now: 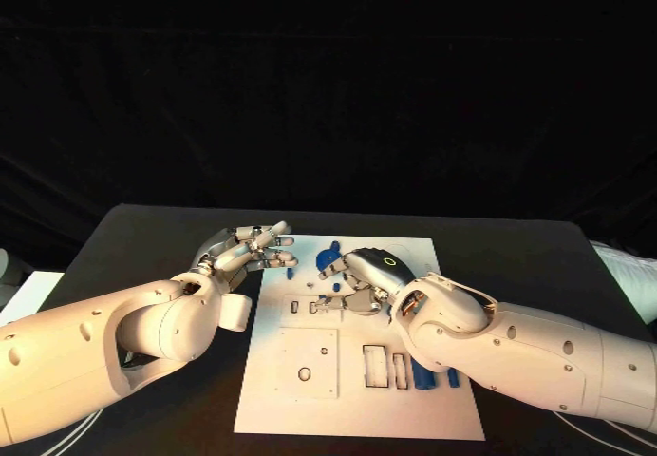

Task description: Assemble the parts on the task board

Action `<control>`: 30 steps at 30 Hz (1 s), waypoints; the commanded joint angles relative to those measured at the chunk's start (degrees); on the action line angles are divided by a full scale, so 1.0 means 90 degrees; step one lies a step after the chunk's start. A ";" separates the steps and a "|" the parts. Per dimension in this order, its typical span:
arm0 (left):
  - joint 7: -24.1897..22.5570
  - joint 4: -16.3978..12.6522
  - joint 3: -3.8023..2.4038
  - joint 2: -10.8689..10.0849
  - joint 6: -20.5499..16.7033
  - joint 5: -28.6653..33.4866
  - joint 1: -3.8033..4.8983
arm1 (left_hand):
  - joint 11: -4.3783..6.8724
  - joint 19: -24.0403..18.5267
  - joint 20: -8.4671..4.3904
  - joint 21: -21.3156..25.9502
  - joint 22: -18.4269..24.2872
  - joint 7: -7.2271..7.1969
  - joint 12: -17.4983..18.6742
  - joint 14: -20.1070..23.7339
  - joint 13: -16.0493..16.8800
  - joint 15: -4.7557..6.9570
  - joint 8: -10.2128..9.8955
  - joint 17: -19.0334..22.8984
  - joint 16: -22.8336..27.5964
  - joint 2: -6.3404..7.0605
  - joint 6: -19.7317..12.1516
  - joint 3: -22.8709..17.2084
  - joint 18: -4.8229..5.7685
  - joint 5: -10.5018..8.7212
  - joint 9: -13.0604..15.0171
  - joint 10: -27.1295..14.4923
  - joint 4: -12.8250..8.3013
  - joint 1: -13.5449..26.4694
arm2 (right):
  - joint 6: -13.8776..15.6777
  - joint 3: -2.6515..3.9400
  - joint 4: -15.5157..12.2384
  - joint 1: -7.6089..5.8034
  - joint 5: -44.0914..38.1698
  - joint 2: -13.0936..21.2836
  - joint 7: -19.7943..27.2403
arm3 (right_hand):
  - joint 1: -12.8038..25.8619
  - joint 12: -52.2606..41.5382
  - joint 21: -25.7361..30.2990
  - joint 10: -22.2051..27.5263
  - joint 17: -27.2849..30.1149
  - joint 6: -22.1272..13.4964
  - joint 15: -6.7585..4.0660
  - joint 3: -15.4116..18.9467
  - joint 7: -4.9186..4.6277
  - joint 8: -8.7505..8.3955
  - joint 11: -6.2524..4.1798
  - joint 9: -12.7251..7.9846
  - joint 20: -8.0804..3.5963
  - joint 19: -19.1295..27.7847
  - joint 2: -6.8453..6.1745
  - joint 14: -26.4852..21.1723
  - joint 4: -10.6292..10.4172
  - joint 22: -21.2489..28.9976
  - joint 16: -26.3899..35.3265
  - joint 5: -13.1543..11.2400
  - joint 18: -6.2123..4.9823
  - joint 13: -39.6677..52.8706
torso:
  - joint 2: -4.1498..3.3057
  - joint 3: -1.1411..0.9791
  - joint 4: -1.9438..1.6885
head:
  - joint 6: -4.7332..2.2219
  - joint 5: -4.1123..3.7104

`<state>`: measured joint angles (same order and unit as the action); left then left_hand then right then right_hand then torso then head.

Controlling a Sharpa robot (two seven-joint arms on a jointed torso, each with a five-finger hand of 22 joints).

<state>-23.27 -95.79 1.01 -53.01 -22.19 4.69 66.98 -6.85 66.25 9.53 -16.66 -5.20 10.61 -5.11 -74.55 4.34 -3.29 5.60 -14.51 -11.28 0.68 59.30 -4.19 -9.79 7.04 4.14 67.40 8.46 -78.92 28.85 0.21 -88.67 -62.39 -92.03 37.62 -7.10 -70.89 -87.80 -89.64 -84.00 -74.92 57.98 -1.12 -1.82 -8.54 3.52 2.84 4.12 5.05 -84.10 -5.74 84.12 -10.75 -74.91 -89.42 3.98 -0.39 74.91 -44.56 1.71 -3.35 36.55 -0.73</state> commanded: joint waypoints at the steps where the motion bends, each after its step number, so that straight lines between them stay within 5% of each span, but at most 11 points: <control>1: 0.0168 0.0040 -0.0004 0.0019 0.0214 -0.0278 0.0003 | 0.0066 0.0313 -0.0120 -0.0188 -0.0083 -0.0067 -0.0025 -0.0414 0.0010 0.0125 0.0029 -0.0168 -0.0202 -0.0077 0.0122 -0.0039 -0.0089 -0.0017 0.0011 0.0169 0.0004 0.0013 | 0.0670 0.0040 -0.0167 -0.0030 0.0512 0.0166 0.0951 | -0.0063 0.0025 -0.0031 -0.0552 -0.1433 -0.0041 0.0042 0.0048 0.0031 0.0009 0.0063 0.0000 0.0034 -0.0645 -0.0003 0.0602 -0.0004 -0.1659 0.0037 0.0001 0.0039 0.1541 | 0.0009 0.0003 0.0012 | 0.0010 0.0019; 5: 0.0619 0.0121 -0.0004 0.0051 0.0260 -0.0734 0.0003 | 0.0248 0.1063 -0.0368 -0.0696 -0.0321 -0.0202 -0.0046 -0.1250 0.0025 0.0367 0.0024 -0.0614 -0.0794 -0.0070 0.0243 -0.0165 -0.0097 -0.0003 0.0011 0.0452 -0.0044 -0.0100 | 0.0379 0.0094 -0.0457 -0.0151 0.1246 0.0495 0.1690 | -0.0153 0.0049 -0.0033 -0.0542 -0.1426 -0.0047 0.0046 0.0078 0.0027 0.0014 0.0067 0.0001 0.0038 -0.0647 0.0031 0.0600 -0.0002 -0.1662 0.0040 -0.0042 0.0040 0.1530 | 0.0023 -0.0003 0.0012 | 0.0035 0.0034; 7: 0.1032 0.0172 -0.0004 0.0080 0.0251 -0.1105 0.0004 | 0.0398 0.1589 -0.0553 -0.1182 -0.0577 -0.0288 -0.0092 -0.1357 0.0057 0.0486 0.0020 -0.1231 -0.1603 -0.0016 0.0343 -0.0319 -0.0076 -0.0006 0.0014 0.0764 -0.0024 -0.0101 | 0.0245 0.0122 -0.0668 -0.0244 0.1668 0.0734 0.1973 | -0.0250 0.0082 -0.0021 -0.0527 -0.1394 -0.0042 0.0047 0.0099 0.0027 0.0018 0.0067 0.0004 0.0039 -0.0634 0.0051 0.0592 0.0022 -0.1639 0.0054 -0.0035 0.0034 0.1513 | 0.0031 -0.0009 0.0013 | 0.0039 0.0023; 8: 0.1264 0.0199 -0.0004 0.0100 0.0257 -0.1302 0.0004 | 0.0436 0.1696 -0.0583 -0.1375 -0.0720 -0.0349 -0.0168 -0.1385 0.0101 0.0546 0.0022 -0.2194 -0.2655 0.0031 0.0380 -0.0345 -0.0061 -0.0008 0.0018 0.0957 -0.0005 -0.0069 | 0.0194 0.0135 -0.0765 -0.0299 0.1879 0.0857 0.2071 | -0.0297 0.0092 -0.0018 -0.0522 -0.1386 -0.0034 0.0046 0.0109 0.0029 0.0021 0.0066 0.0007 0.0040 -0.0630 0.0058 0.0590 0.0037 -0.1632 0.0058 -0.0019 0.0033 0.1508 | 0.0046 -0.0016 0.0014 | 0.0054 0.0019; 10: 0.1806 0.0248 -0.0004 0.0142 0.0331 -0.1730 0.0005 | 0.0554 0.2024 -0.0691 -0.2981 -0.2513 -0.0439 -0.0334 -0.1469 0.0239 0.0636 0.0013 -0.4313 -0.4955 0.0164 0.0458 -0.0403 0.0165 -0.0004 0.0035 0.1325 0.0084 0.0070 | 0.0126 0.0153 -0.0917 -0.0417 0.2362 0.1099 0.2195 | -0.0354 0.0131 -0.0007 -0.0505 -0.1351 -0.0010 0.0043 0.0124 0.0035 0.0030 0.0061 0.0013 0.0039 -0.0618 0.0077 0.0582 0.0052 -0.1612 0.0074 0.0013 0.0028 0.1489 | 0.0069 -0.0022 0.0024 | 0.0060 0.0032; 14: 0.3023 0.0336 -0.0006 0.0208 0.0826 -0.2691 0.0014 | 0.0610 0.2163 -0.0771 -0.4792 -0.4678 -0.0503 -0.0876 -0.1579 0.0676 0.0695 0.0090 -0.6600 -0.7167 0.0267 0.0474 -0.0209 0.0438 -0.0033 0.0094 0.1747 0.0407 0.0613 | 0.0100 0.0169 -0.1004 -0.0606 0.3216 0.1513 0.2240 | -0.0437 0.0152 0.0000 -0.0496 -0.1331 0.0014 0.0035 0.0165 0.0042 0.0029 0.0052 0.0019 0.0031 -0.0610 0.0151 0.0578 0.0062 -0.1598 0.0085 0.0232 0.0024 0.1478 | 0.0144 -0.0025 0.0061 | 0.0080 0.0055; 16: 0.3712 0.0376 -0.0010 0.0246 0.1187 -0.3233 0.0040 | 0.0654 0.1982 -0.0866 -0.5672 -0.5586 -0.0580 -0.1903 -0.1550 0.1672 0.0727 0.0396 -0.7632 -0.8124 0.0139 0.0334 -0.0145 0.0524 0.0040 0.0261 0.1211 0.0518 0.0686 | 0.0072 0.0173 -0.0962 -0.0697 0.3514 0.1681 0.2193 | -0.0461 0.0157 0.0001 -0.0494 -0.1324 0.0015 0.0032 0.0187 0.0044 0.0027 0.0051 0.0019 0.0029 -0.0610 0.0173 0.0576 0.0068 -0.1598 0.0089 0.0308 0.0024 0.1476 | 0.0180 -0.0037 0.0075 | 0.0102 0.0093; 18: 0.4403 0.0415 -0.0012 0.0309 0.1483 -0.3923 0.0115 | 0.0680 0.1695 -0.0781 -0.5958 -0.5872 -0.0543 -0.3014 -0.1562 0.2661 0.0637 0.0755 -0.7877 -0.8317 0.0113 0.0175 -0.0016 0.0542 -0.0014 0.0450 0.0721 0.0632 0.0771 | 0.0029 0.0175 -0.0891 -0.0780 0.3677 0.1815 0.2131 | -0.0503 0.0258 0.0057 -0.0450 -0.1229 -0.0005 0.0032 0.0204 0.0038 0.0016 0.0053 0.0014 0.0027 -0.0548 0.0198 0.0555 0.0087 -0.1490 0.0132 0.0364 -0.0003 0.1426 | 0.0215 -0.0062 0.0086 | 0.0118 0.0116; 23: 0.5758 0.0507 -0.0016 0.0525 0.2158 -0.5626 0.0337 | 0.0661 0.1763 -0.0734 -0.6464 -0.6537 -0.0589 -0.3814 -0.1715 0.3354 0.0687 0.1322 -0.8383 -0.8743 0.0046 0.0090 -0.0047 0.0578 -0.0015 0.0753 0.0237 0.0779 0.0805 | -0.0002 0.0177 -0.0746 -0.0877 0.3653 0.2027 0.2020 | -0.0581 0.0405 0.0141 -0.0384 -0.1083 -0.0050 0.0035 0.0230 0.0028 0.0009 0.0060 0.0005 0.0027 -0.0458 0.0236 0.0519 0.0130 -0.1334 0.0205 0.0379 -0.0041 0.1352 | 0.0281 -0.0107 0.0095 | 0.0159 0.0149; 25: 0.6083 0.0589 -0.0016 0.0627 0.2340 -0.5886 0.0421 | 0.0649 0.1807 -0.0704 -0.6692 -0.6851 -0.0609 -0.4248 -0.1716 0.3719 0.0697 0.1697 -0.8388 -0.8747 0.0088 -0.0068 0.0084 0.0615 -0.0042 0.0979 0.0030 0.0909 0.0946 | -0.0009 0.0177 -0.0710 -0.0891 0.3637 0.2068 0.1987 | -0.0588 0.0405 0.0142 -0.0385 -0.1080 -0.0048 0.0035 0.0234 0.0028 0.0011 0.0060 0.0005 0.0027 -0.0458 0.0241 0.0518 0.0134 -0.1333 0.0206 0.0387 -0.0041 0.1352 | 0.0294 -0.0129 0.0100 | 0.0175 0.0165; 30: 0.6472 0.0820 -0.0015 0.0881 0.2587 -0.6191 0.0558 | 0.0723 0.1914 -0.0741 -0.7008 -0.7336 -0.0691 -0.5399 -0.1716 0.4773 0.0750 0.2509 -0.8388 -0.8747 0.0040 -0.0341 0.0418 0.0684 -0.0061 0.1512 0.0198 0.0906 0.1225 | -0.0019 0.0176 -0.0626 -0.0905 0.3619 0.2117 0.1908 | -0.0604 0.0403 0.0145 -0.0386 -0.1078 -0.0035 0.0033 0.0249 0.0032 0.0019 0.0057 0.0009 0.0026 -0.0456 0.0253 0.0518 0.0143 -0.1329 0.0210 0.0423 -0.0042 0.1353 | 0.0316 -0.0140 0.0096 | 0.0195 0.0183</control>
<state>27.65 -88.91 0.90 -45.59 -4.05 -43.83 71.80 -0.42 83.21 2.77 -79.44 -70.74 4.38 -52.69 -83.96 46.36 3.00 27.53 -74.95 -89.83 0.98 56.42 -0.74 -4.43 6.80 17.34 68.74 16.56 -68.29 29.79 1.79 -94.43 -70.50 -60.50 56.64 10.40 -75.88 -84.30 -88.54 -83.95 -74.91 57.76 -1.12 0.19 -8.33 3.52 3.19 4.24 5.05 -84.10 -3.44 84.12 -9.53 -74.95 -87.77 7.56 -0.39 74.95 -41.96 0.62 -2.49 38.20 0.82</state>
